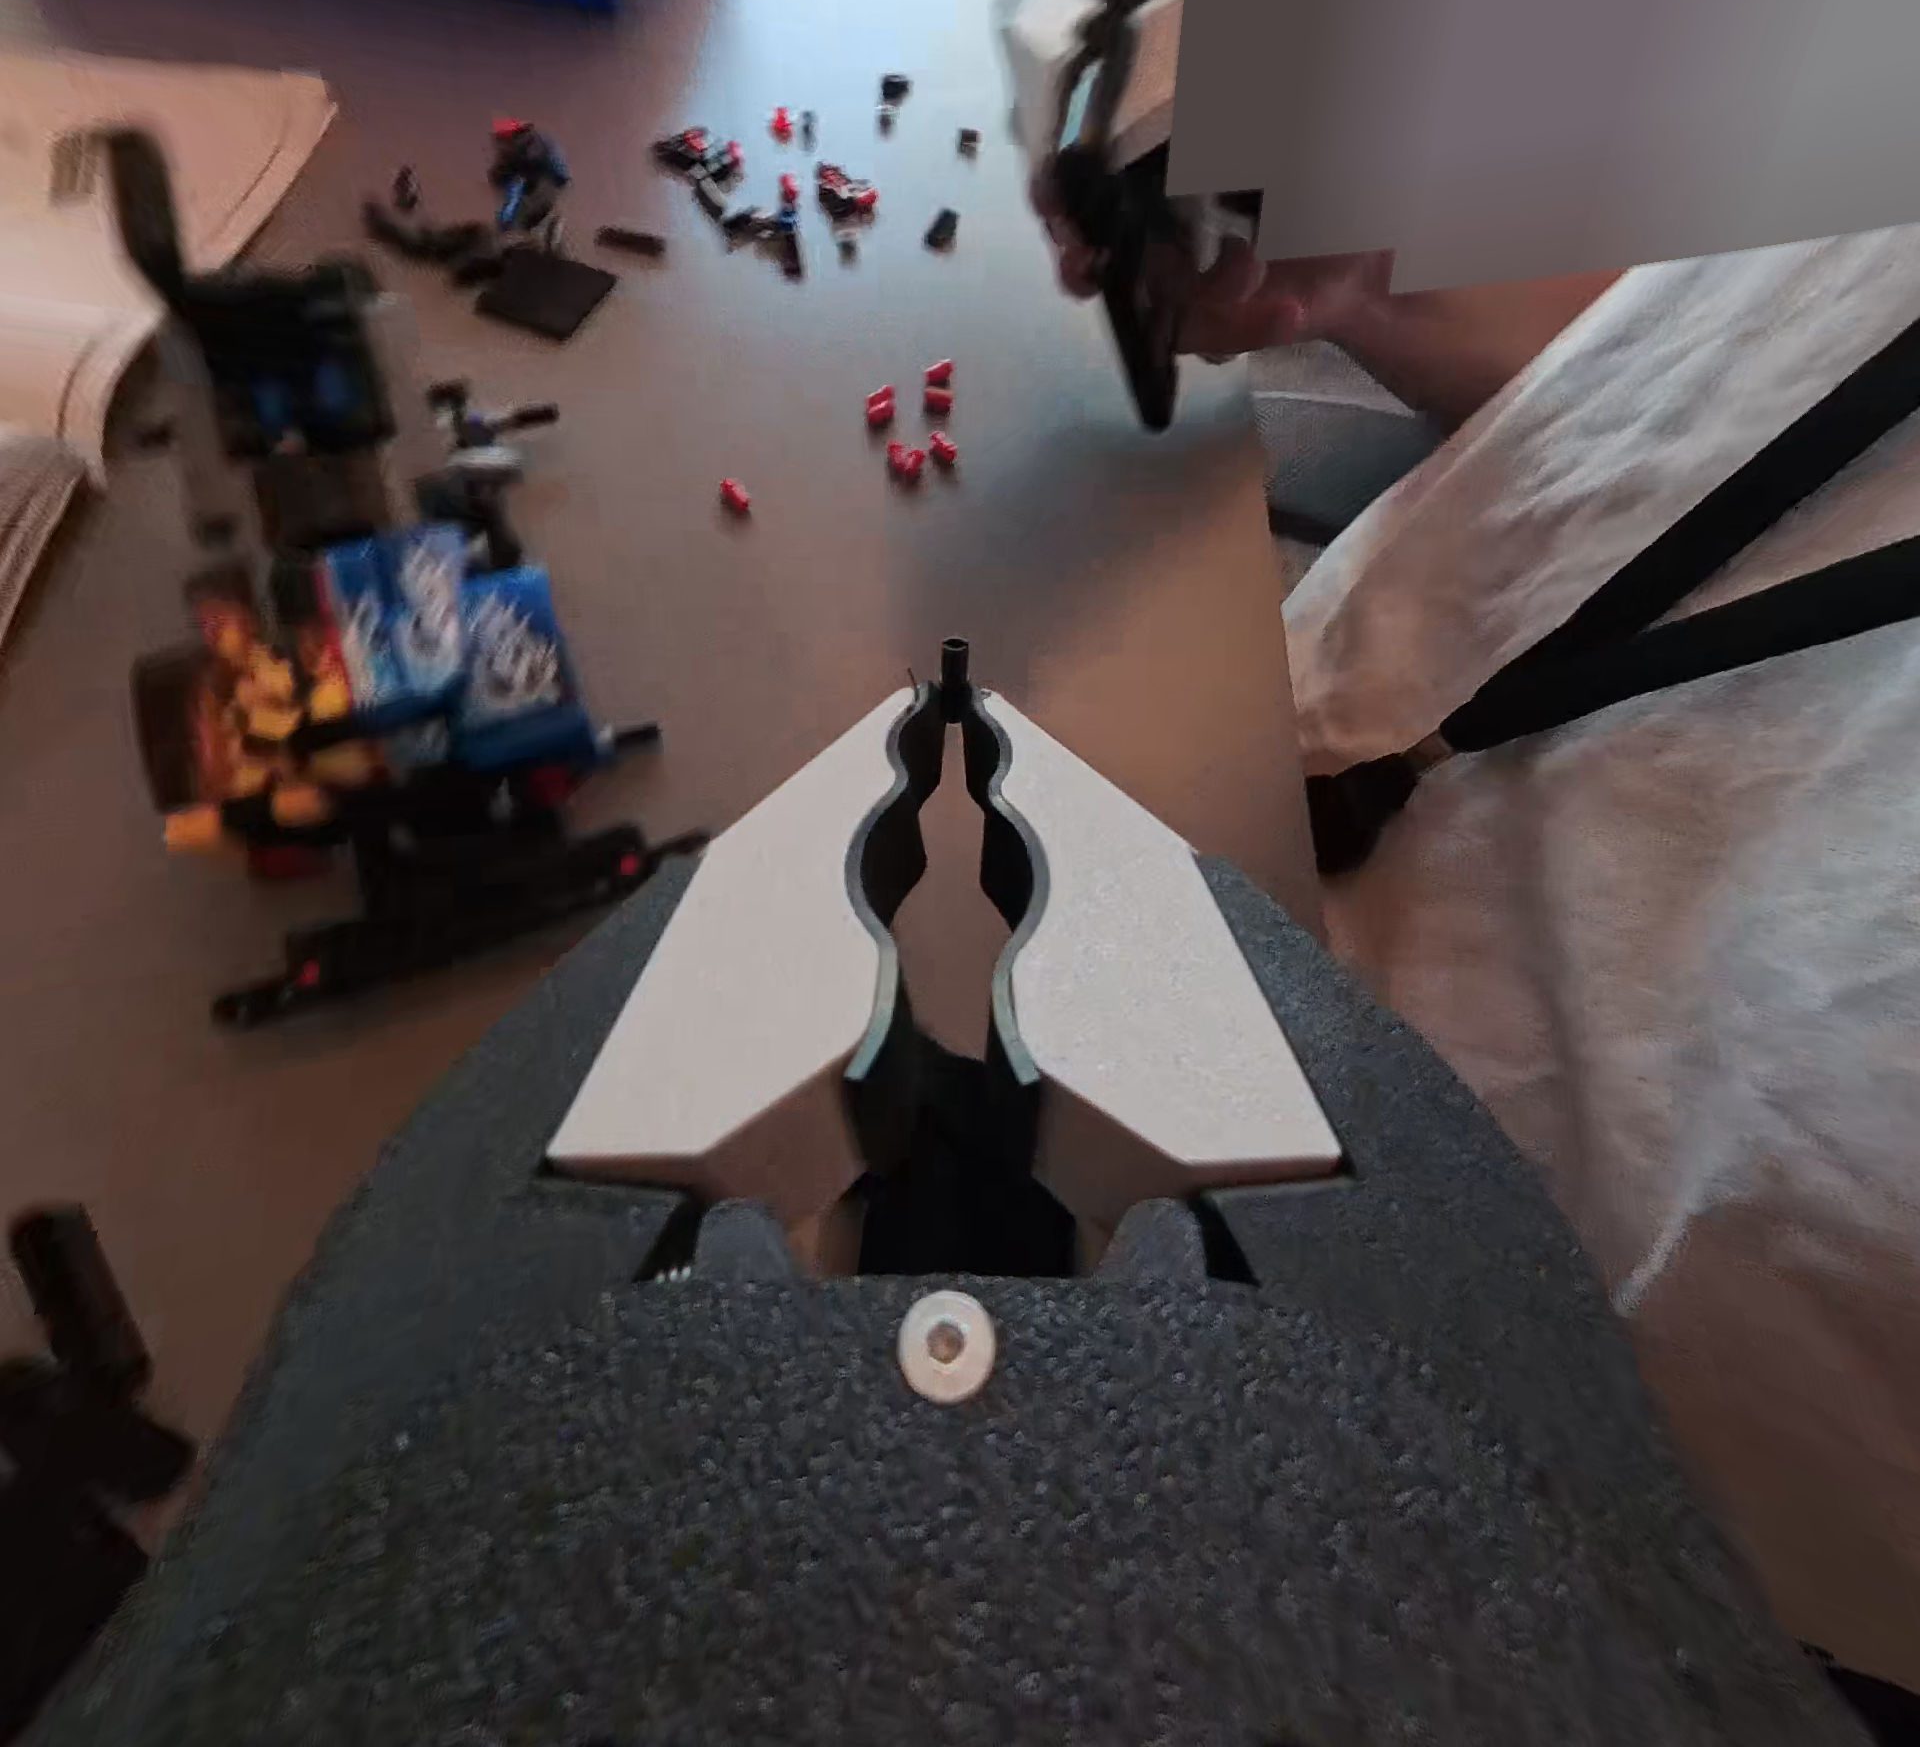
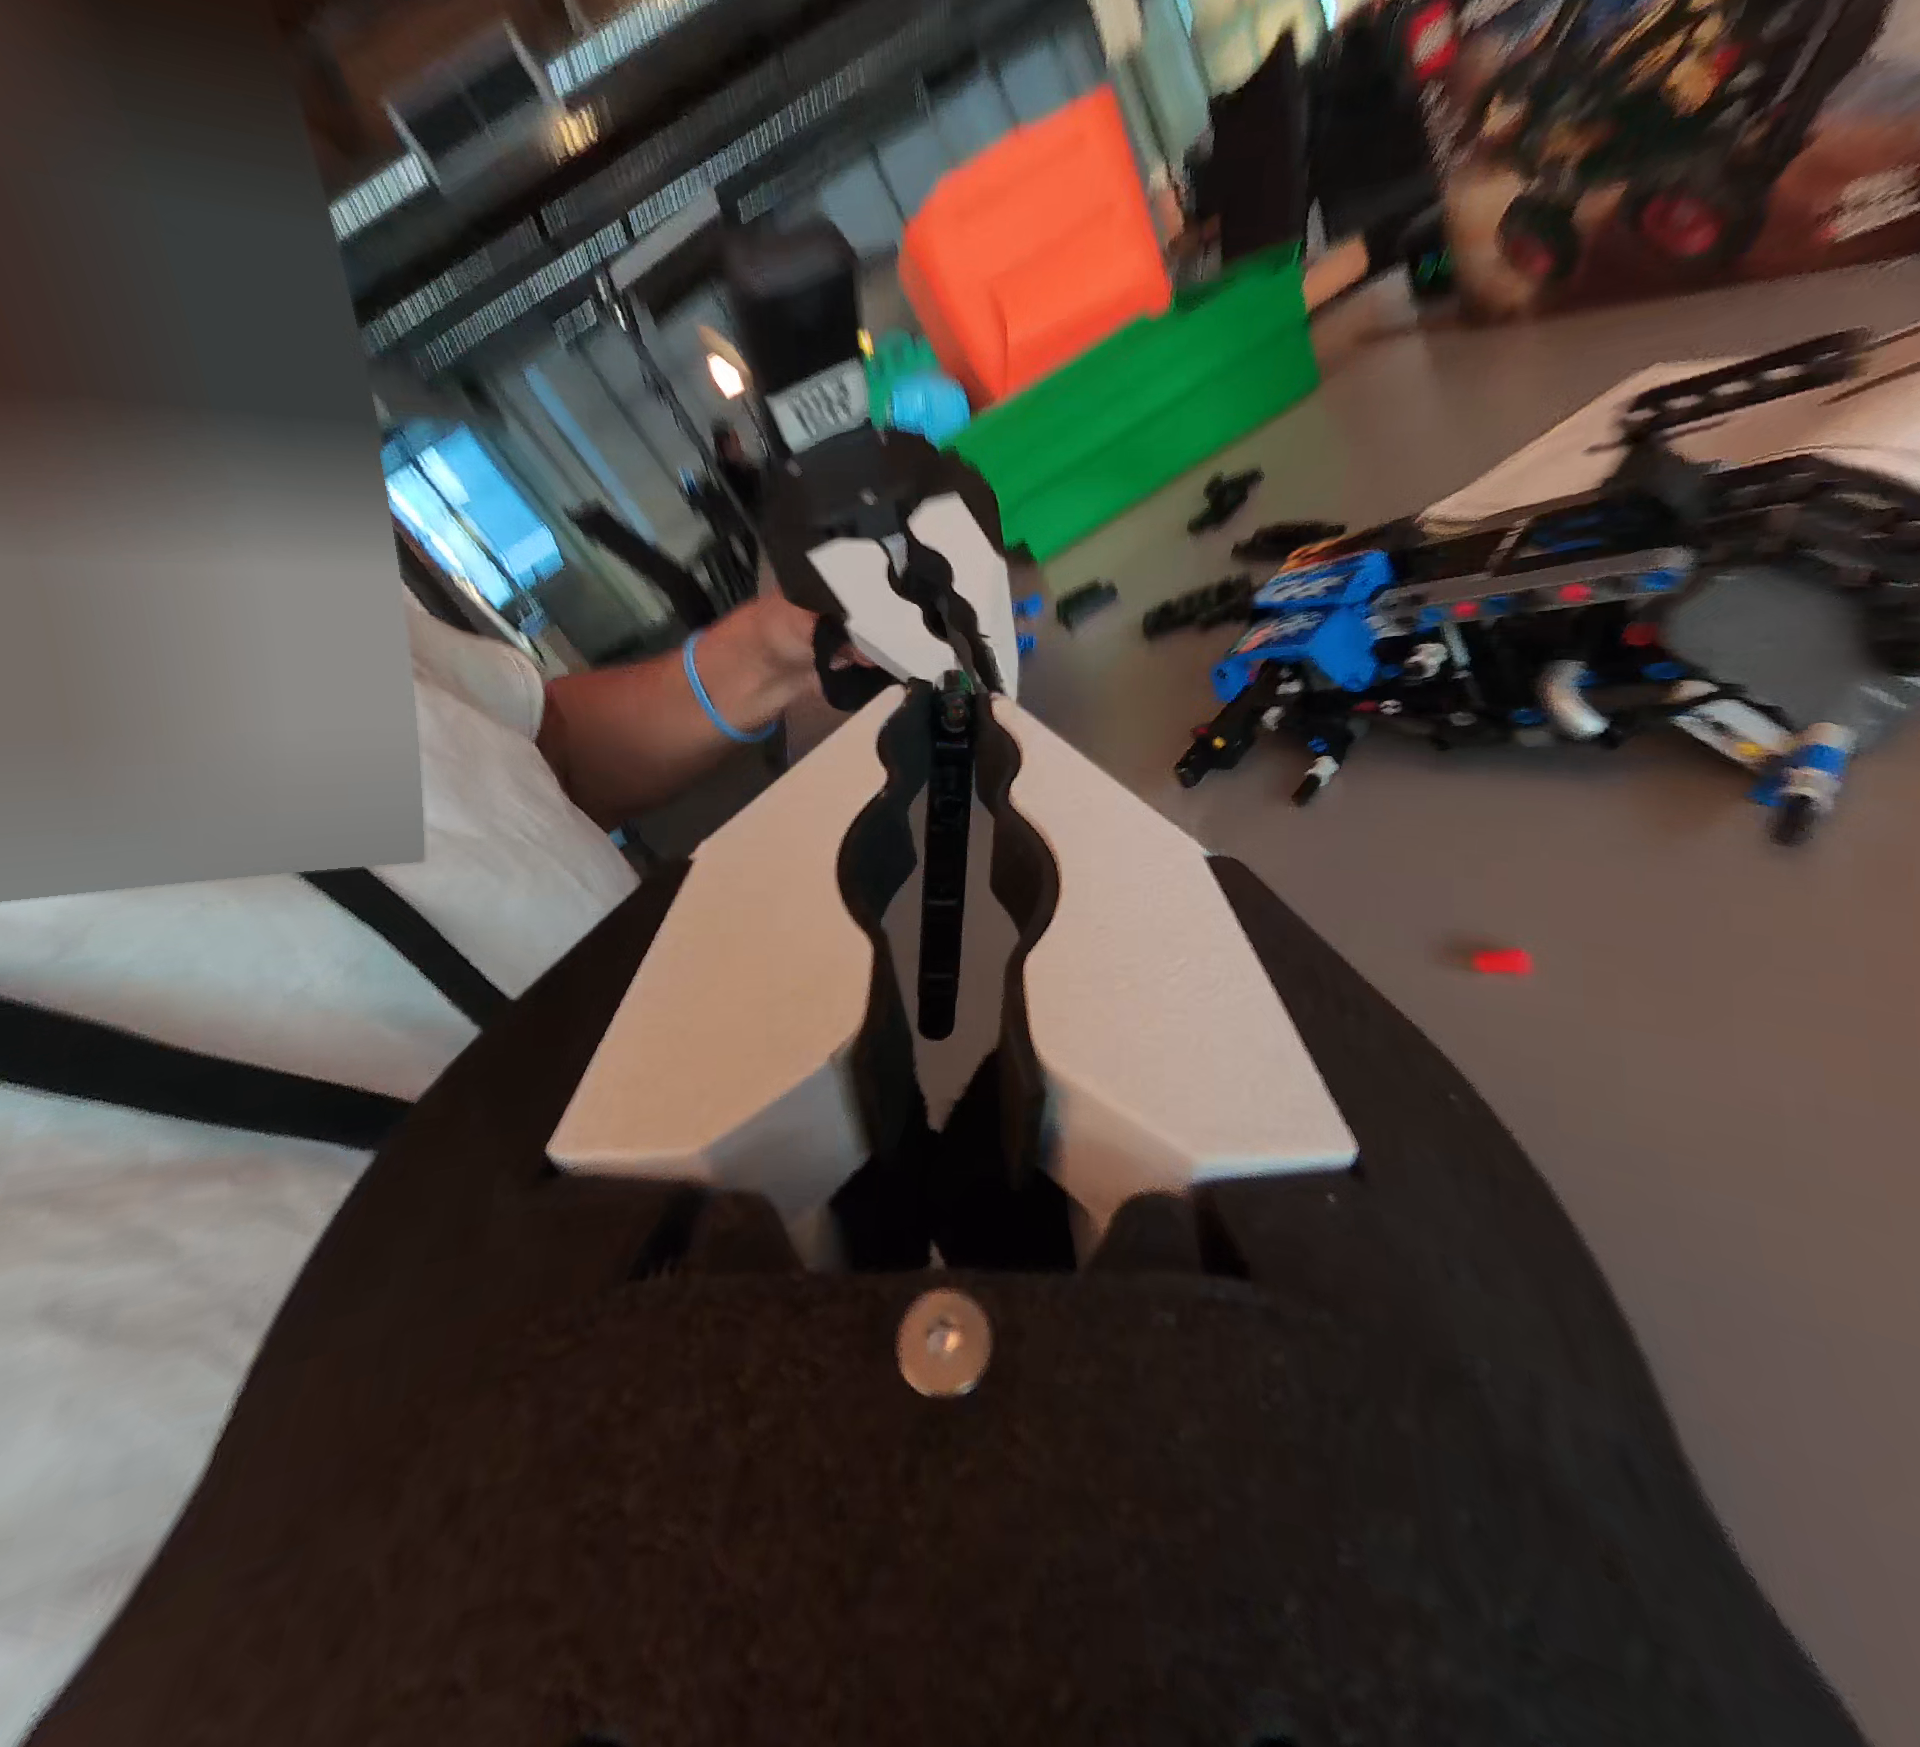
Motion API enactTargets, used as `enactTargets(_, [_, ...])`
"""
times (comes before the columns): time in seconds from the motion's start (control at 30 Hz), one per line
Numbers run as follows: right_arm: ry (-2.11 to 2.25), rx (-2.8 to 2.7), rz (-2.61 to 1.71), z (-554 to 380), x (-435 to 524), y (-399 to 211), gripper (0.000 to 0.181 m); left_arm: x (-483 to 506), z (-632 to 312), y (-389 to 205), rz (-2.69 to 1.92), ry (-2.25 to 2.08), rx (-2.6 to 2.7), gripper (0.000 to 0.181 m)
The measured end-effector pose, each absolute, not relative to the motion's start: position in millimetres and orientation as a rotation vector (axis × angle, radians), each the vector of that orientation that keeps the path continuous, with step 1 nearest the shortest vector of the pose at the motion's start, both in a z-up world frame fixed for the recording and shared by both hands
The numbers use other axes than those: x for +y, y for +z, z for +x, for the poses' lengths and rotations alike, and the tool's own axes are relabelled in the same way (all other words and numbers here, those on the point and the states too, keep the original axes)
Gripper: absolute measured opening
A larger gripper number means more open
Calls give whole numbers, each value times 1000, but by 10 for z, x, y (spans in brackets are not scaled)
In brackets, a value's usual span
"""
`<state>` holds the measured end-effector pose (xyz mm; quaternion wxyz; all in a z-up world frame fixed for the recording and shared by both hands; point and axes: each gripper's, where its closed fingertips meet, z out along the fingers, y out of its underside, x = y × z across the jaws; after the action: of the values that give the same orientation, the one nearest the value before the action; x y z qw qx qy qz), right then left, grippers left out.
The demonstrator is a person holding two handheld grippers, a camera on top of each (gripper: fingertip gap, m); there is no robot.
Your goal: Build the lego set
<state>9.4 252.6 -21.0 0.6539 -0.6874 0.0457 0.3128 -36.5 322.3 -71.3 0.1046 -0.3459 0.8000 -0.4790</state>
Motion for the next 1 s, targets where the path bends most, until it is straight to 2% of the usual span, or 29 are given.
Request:
enactTargets(0.23, [673,91,-1720,-144,2799,-382,6,3025,-279,-955,-818,-931,2555,2])
enactTargets(0.47, [563,111,-1885,-170,2916,-614,7,2880,-290,-857,-739,-934,2589,2])
enactTargets(0.8, [604,98,-1890,-236,2926,-639,7,3034,-281,-786,-789,-940,2528,0])
enactTargets(1.0, [450,150,-1881,89,2744,-604,7,3202,-489,-1127,-875,-854,2620,4])
